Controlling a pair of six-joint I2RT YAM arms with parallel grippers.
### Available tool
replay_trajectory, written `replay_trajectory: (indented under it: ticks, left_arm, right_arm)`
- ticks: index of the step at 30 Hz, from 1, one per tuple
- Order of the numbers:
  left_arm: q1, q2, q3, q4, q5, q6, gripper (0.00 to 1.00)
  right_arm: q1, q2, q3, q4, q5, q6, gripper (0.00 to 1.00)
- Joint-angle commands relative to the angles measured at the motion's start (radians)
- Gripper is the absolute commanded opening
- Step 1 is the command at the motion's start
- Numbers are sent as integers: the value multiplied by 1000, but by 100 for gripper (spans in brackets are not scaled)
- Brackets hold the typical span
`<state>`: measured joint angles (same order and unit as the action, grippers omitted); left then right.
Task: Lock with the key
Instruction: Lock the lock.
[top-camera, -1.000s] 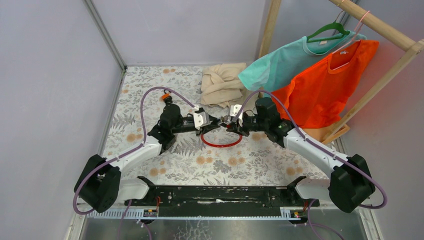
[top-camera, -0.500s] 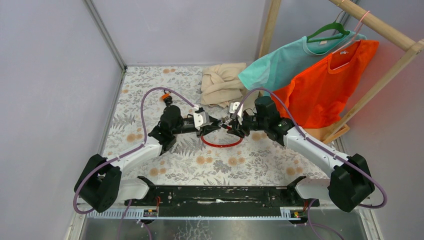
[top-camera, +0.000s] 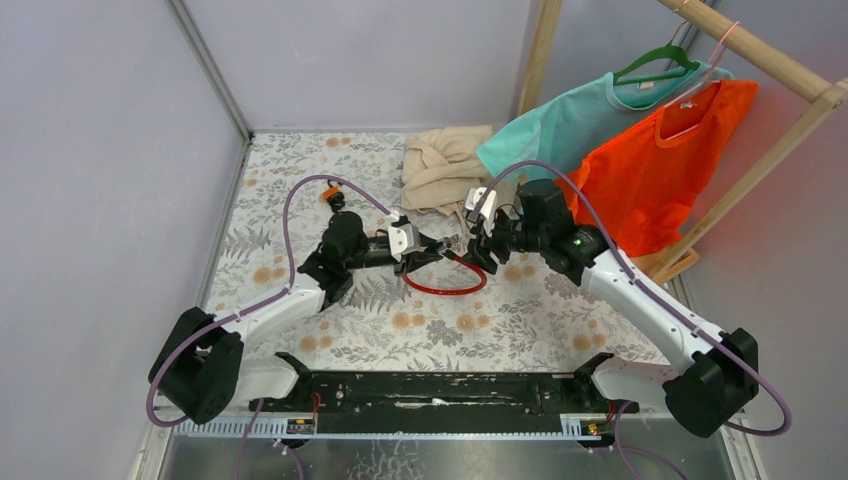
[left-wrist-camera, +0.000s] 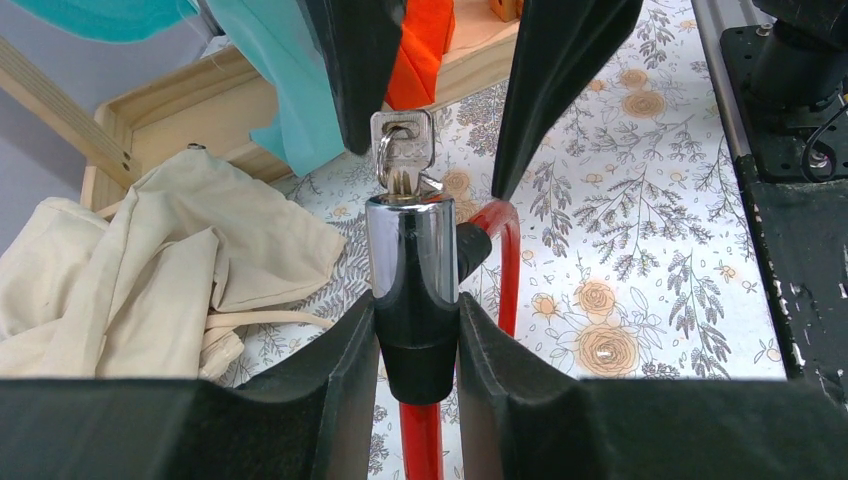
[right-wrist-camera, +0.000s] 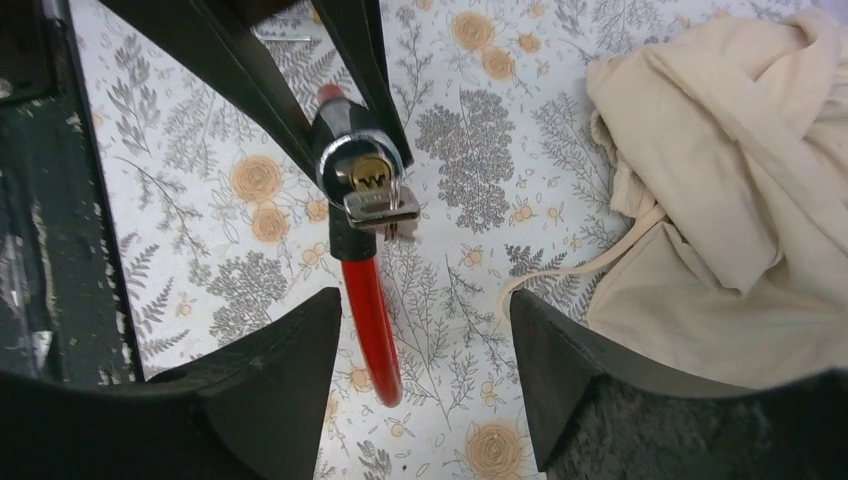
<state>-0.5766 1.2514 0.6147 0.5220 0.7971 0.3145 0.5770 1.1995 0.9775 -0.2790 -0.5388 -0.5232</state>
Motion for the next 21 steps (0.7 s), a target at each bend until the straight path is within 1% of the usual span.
replay_trajectory:
  ticks: [1, 8, 13, 16, 21]
  left_arm:
    - [-8, 15, -9, 9, -2, -13, 0]
    - [-8, 16, -12, 8, -6, -8, 0]
    - [-9, 14, -13, 7, -11, 0, 0]
    - [-8, 17, -10, 8, -12, -2, 0]
    - [-8, 19, -9, 9, -12, -2, 0]
  right_arm:
    - [-3, -46, 121, -86, 11, 81, 70]
    - [-3, 9, 270, -154, 1, 288, 69]
    - [-3, 70, 327, -178, -13, 420, 64]
    - [-3, 98, 347, -198, 3, 456, 59]
    - [-3, 121, 347, -210, -23, 468, 55]
